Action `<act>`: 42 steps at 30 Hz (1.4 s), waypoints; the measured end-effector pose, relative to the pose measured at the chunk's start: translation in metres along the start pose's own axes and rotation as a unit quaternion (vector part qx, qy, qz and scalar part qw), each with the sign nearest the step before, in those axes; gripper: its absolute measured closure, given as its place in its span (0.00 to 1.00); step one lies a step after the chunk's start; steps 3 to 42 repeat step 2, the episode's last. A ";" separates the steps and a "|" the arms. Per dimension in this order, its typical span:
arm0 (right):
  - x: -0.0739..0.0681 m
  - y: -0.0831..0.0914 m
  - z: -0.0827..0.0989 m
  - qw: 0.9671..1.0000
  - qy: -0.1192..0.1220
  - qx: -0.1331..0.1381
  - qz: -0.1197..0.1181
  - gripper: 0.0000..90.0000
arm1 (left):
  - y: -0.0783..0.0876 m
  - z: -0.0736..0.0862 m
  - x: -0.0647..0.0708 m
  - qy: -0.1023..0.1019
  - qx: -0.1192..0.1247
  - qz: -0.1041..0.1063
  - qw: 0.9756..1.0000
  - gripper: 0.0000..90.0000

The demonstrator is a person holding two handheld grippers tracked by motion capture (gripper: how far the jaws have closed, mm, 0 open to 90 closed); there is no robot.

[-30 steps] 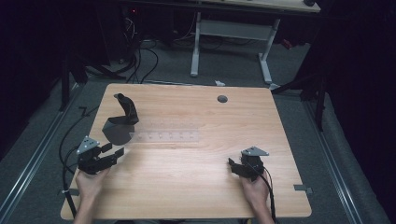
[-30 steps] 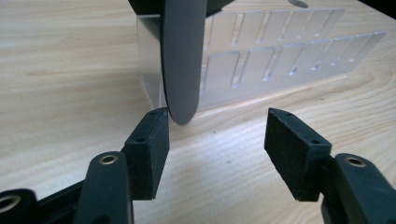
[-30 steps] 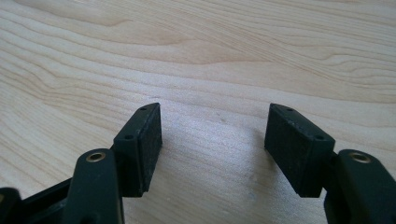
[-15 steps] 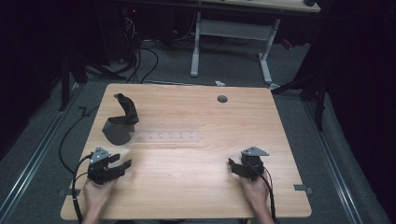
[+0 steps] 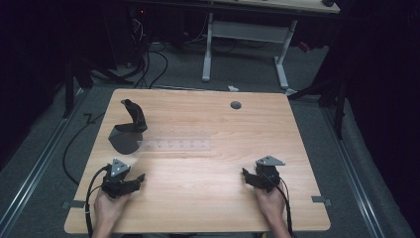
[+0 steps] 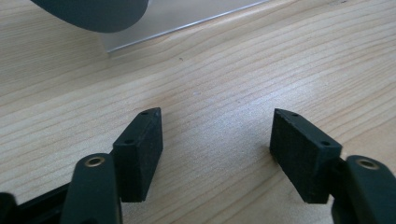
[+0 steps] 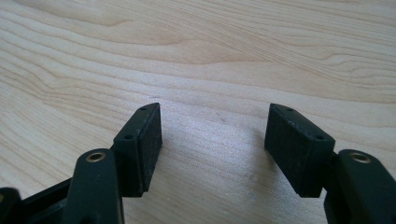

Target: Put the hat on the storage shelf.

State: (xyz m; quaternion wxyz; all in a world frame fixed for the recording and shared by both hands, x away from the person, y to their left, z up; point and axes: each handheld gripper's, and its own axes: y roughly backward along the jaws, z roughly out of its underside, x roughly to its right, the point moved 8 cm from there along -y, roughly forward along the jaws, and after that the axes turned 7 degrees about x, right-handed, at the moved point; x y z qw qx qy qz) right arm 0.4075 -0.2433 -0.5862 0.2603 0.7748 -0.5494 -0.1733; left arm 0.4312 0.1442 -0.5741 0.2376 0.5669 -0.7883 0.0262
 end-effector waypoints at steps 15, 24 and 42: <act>0.000 0.000 0.000 1.000 0.001 0.000 0.000 0.41 | 0.000 0.000 0.000 -0.001 -0.001 0.000 1.000 0.36; 0.000 0.000 0.000 1.000 0.001 0.000 0.000 0.41 | 0.000 0.000 0.000 -0.001 -0.001 0.000 1.000 0.36; 0.000 0.000 0.000 1.000 0.001 0.000 0.000 0.41 | 0.000 0.000 0.000 -0.001 -0.001 0.000 1.000 0.36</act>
